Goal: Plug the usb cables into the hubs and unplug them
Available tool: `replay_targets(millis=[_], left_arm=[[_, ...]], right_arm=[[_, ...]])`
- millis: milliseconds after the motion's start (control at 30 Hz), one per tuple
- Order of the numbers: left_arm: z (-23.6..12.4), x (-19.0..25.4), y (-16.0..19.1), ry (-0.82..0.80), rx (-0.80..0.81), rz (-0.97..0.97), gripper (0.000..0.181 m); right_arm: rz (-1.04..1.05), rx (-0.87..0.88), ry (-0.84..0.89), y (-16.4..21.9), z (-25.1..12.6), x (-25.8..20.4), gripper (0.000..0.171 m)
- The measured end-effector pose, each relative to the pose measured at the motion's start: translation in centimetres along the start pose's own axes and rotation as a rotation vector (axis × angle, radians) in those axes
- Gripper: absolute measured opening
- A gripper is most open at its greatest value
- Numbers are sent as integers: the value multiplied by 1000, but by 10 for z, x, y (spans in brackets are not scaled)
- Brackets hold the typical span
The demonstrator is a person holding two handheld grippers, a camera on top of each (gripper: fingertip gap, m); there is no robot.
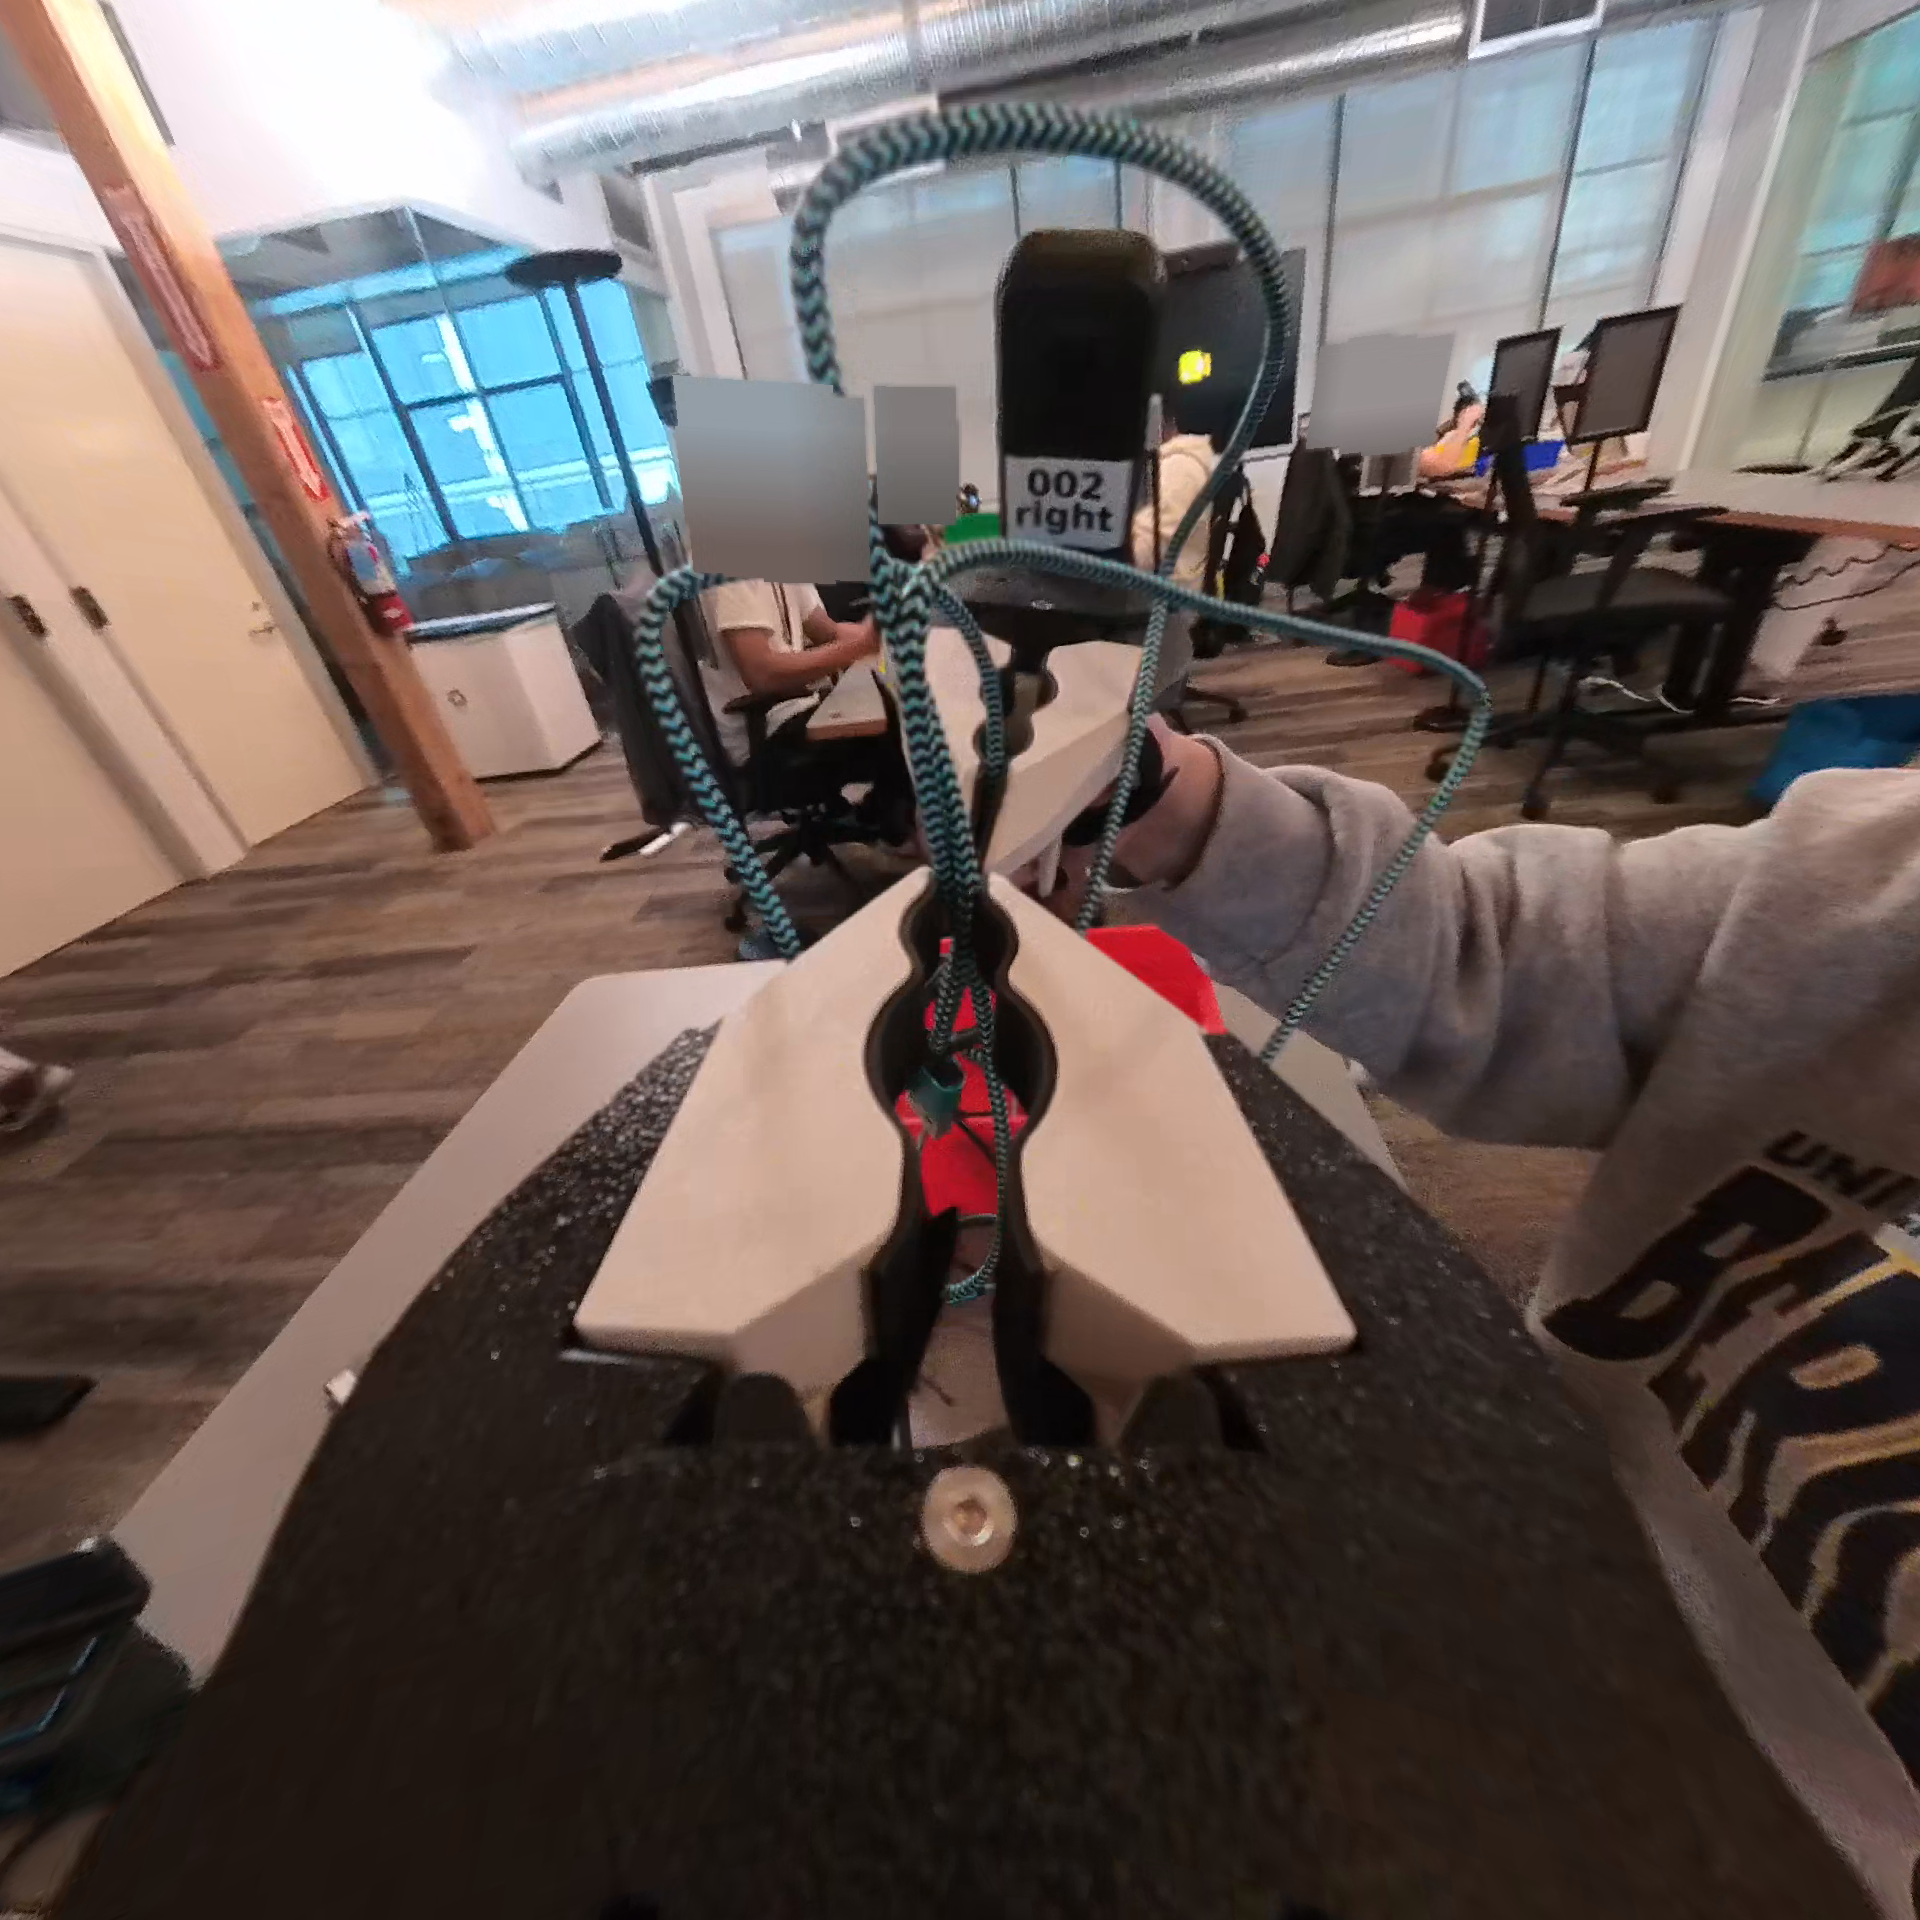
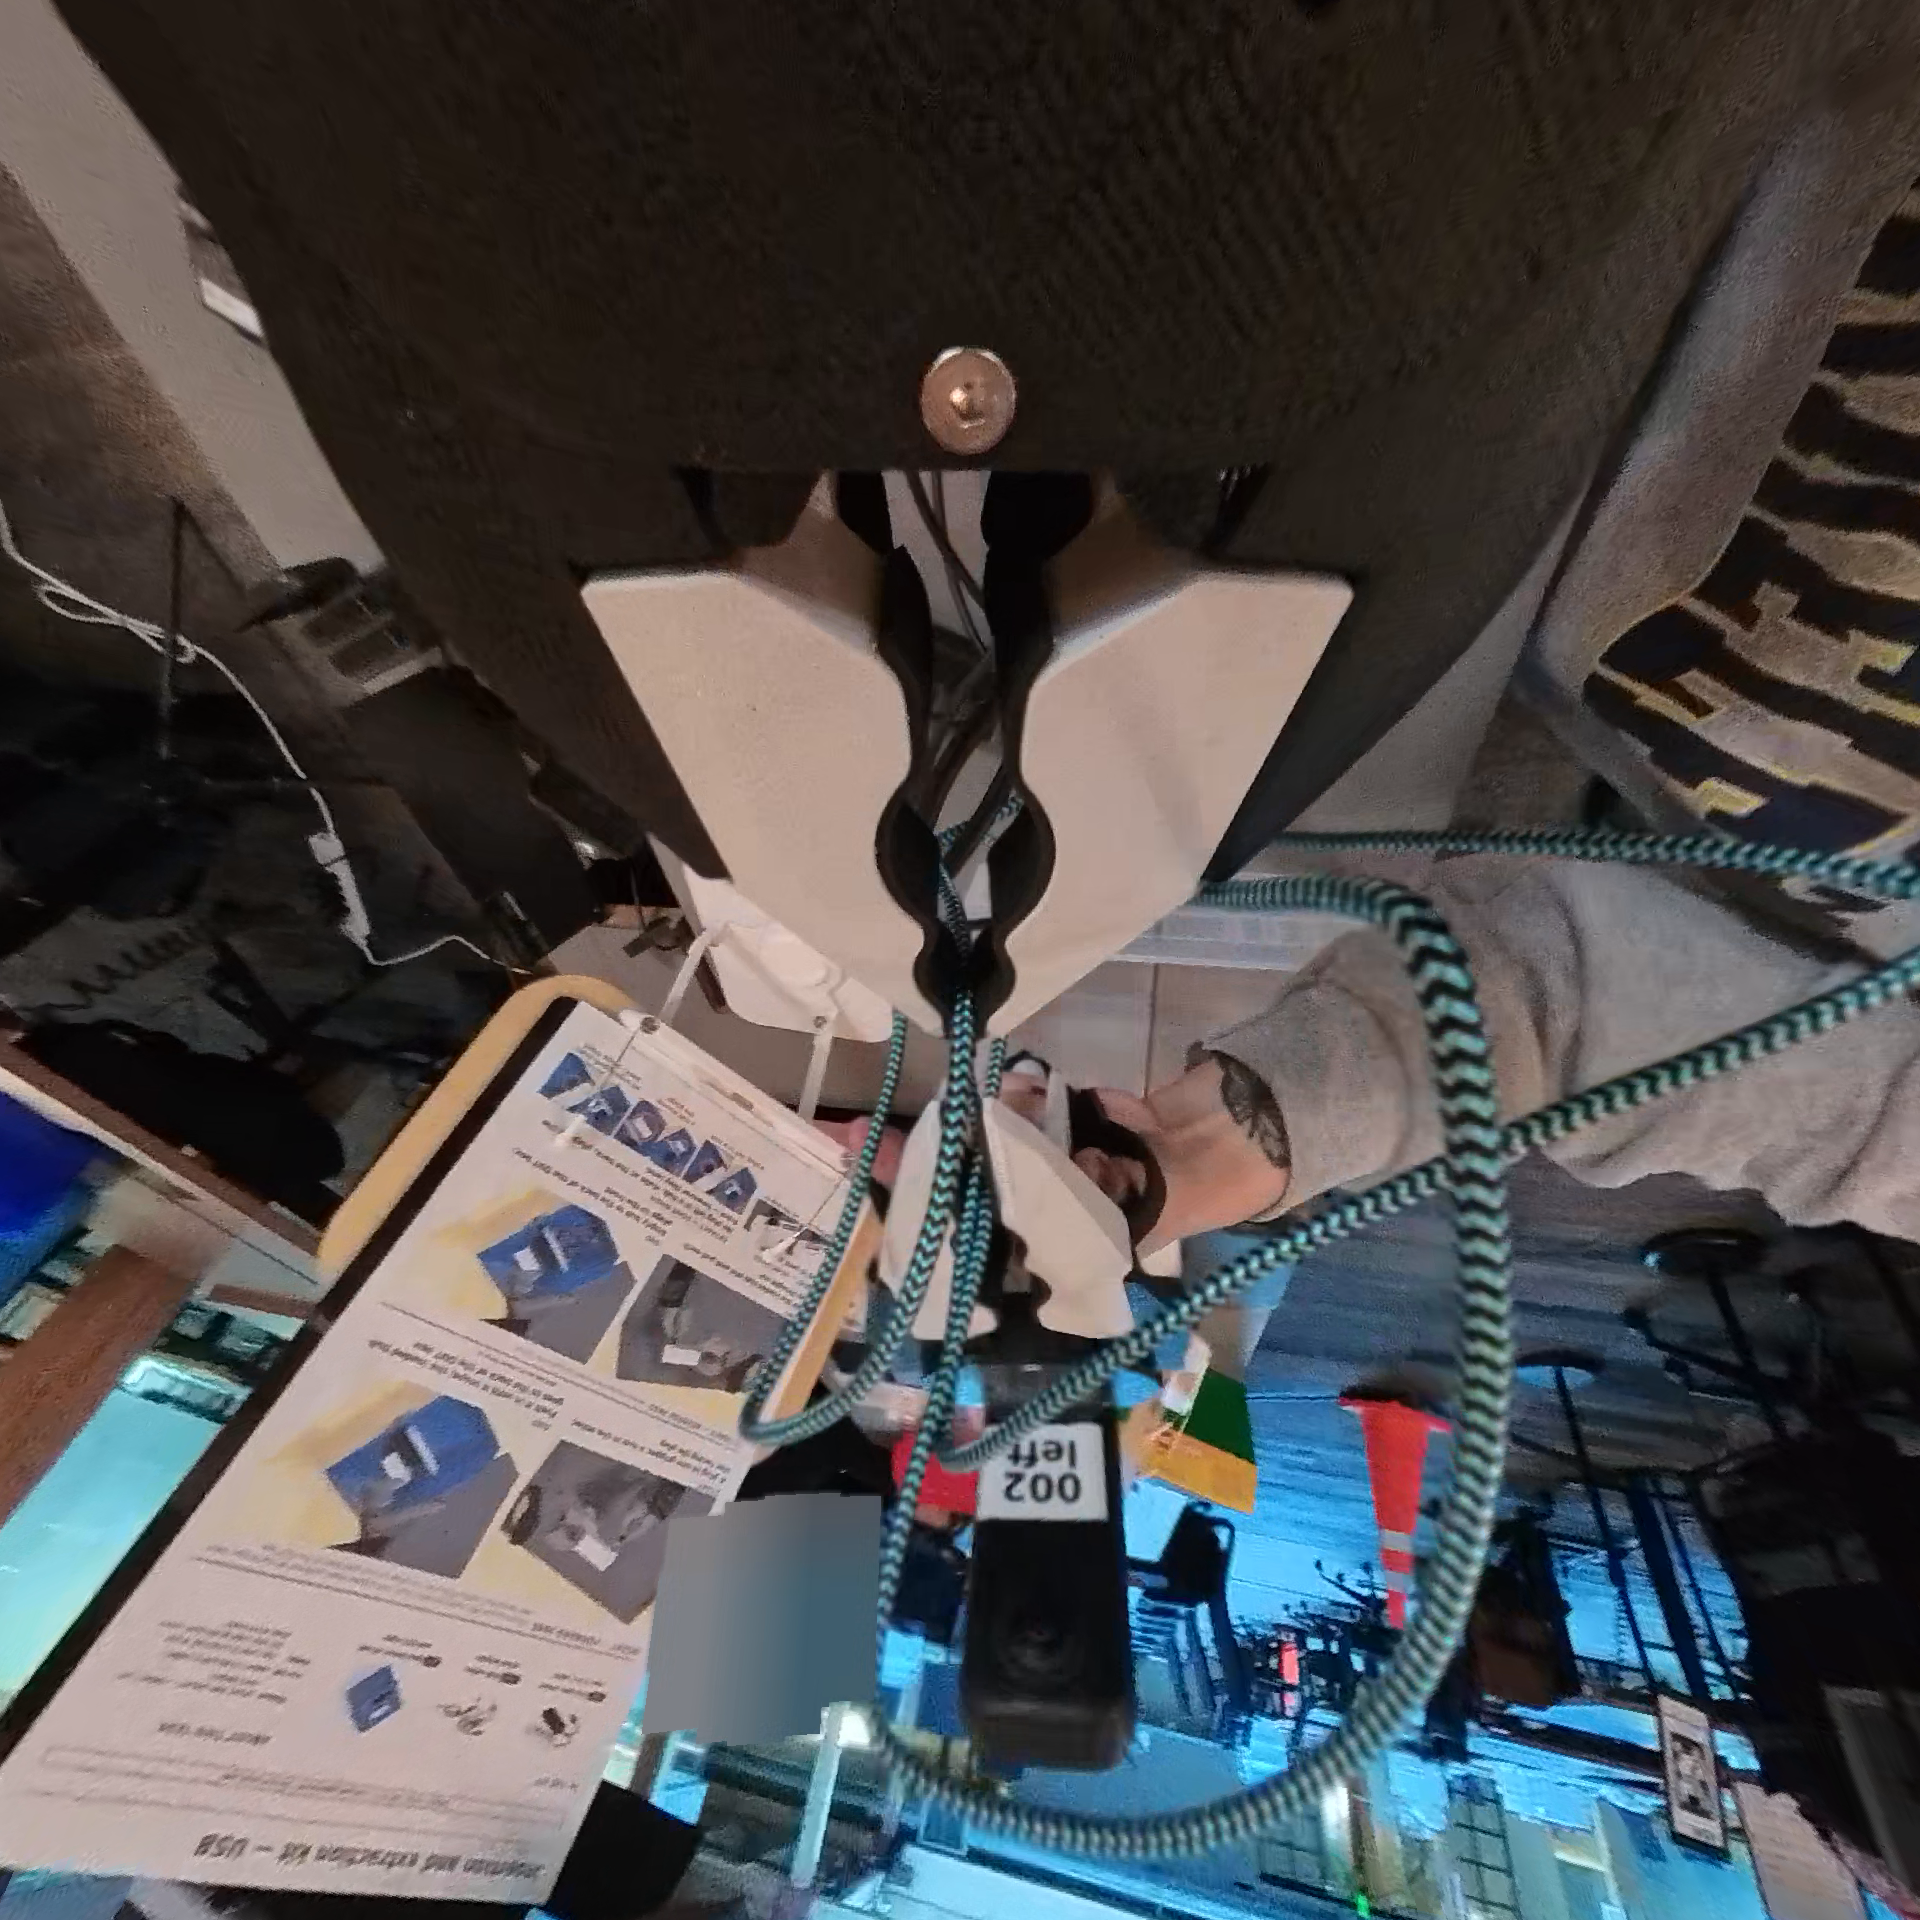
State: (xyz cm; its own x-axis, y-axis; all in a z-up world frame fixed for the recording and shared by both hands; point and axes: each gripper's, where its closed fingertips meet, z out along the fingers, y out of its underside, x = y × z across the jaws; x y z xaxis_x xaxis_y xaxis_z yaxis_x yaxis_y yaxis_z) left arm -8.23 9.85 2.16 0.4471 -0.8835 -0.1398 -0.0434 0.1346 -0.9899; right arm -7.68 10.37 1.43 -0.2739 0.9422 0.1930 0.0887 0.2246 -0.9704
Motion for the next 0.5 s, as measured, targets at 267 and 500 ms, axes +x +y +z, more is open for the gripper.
replay_targets(millis=[267,500], left_arm=[[16,24,40,117,-151,-36,38],[23,22,44,132,-127,-28,2]], right_arm=[[52,52,-132,5,11,-15,0],[93,66,-186,9,21,-24,0]])
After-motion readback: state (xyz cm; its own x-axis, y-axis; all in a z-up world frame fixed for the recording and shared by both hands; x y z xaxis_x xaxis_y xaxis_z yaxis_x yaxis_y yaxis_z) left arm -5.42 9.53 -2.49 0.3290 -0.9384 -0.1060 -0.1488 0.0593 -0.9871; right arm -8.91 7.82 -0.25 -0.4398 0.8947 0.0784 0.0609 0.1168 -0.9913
